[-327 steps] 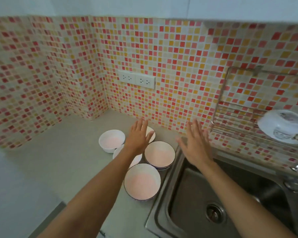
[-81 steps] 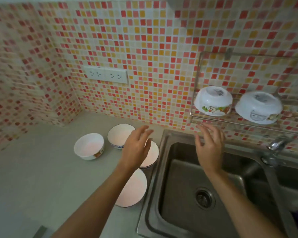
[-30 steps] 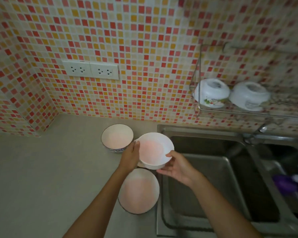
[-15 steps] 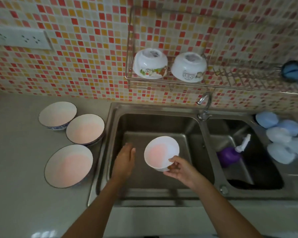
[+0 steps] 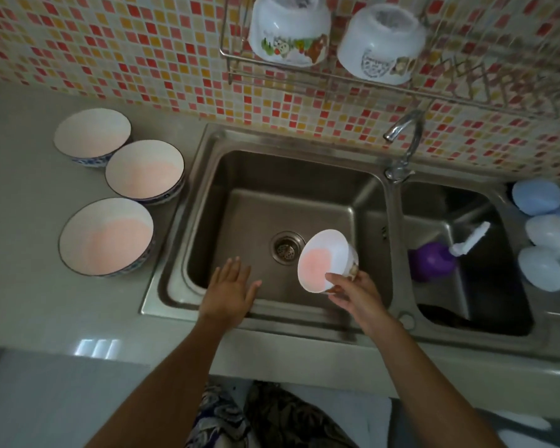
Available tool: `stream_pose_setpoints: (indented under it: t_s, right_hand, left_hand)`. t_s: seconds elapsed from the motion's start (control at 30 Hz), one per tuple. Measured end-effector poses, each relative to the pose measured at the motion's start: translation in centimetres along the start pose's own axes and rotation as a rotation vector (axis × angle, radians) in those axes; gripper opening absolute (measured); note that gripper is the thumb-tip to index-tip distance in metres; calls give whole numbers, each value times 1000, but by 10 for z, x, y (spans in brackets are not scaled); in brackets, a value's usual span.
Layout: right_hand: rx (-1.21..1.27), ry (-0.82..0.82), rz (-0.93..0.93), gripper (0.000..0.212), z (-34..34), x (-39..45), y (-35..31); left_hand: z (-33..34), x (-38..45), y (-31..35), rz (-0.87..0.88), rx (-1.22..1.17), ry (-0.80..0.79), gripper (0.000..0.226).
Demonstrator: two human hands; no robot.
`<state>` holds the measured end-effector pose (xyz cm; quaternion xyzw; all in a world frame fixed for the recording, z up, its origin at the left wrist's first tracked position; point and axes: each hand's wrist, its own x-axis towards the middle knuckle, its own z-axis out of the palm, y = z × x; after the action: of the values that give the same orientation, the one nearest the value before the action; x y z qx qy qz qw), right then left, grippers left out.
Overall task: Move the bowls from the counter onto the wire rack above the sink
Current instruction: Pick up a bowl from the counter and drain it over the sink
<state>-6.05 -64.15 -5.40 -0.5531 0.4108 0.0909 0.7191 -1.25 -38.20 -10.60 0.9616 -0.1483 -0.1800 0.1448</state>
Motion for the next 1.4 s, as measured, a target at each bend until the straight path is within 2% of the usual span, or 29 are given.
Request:
stream_pose_setpoints:
  t_s: [0.1, 0.17, 0.27, 0.43, 0.63, 0.8, 0.97, 1.07, 1.2, 1.3, 1.4]
  right_hand:
    - [-52, 48, -28, 70, 2, 10, 8]
    - [-127, 94, -55, 84, 5, 15, 13]
    - [-261, 139, -132, 94, 10, 17, 17]
    - [-498, 168, -313, 79, 16, 12, 19]
    - [-827, 156, -532, 94, 15, 12, 29]
    - [-1384, 261, -927, 98, 11, 8, 34]
    - [-1557, 289, -969, 92, 9, 6, 33]
    - [-1473, 275, -951, 92, 12, 3, 30]
    - [-915, 290, -657, 94, 32, -10, 16]
    - [-538, 337, -518, 78, 48, -27, -13]
    - [-250, 267, -461, 60, 58, -41, -42]
  left_hand:
    - [2, -1, -1, -11, -26, 23, 82]
    - [2, 0, -2, -20, -37, 14, 73]
    - [2, 0, -2, -27, -49, 3, 65]
    - [1, 0, -1, -24, -55, 9, 65]
    - [2, 0, -2, -29, -46, 10, 66]
    - [4, 0, -3, -38, -45, 29, 66]
    - [5, 0, -3, -28, -60, 46, 67]
    - [6, -2, -3, -31, -77, 58, 65]
    - [0, -8, -1, 24, -136, 109, 62]
    - [-15, -7, 1, 78, -181, 181, 79]
    - [-54, 8, 4, 153, -175, 275, 69]
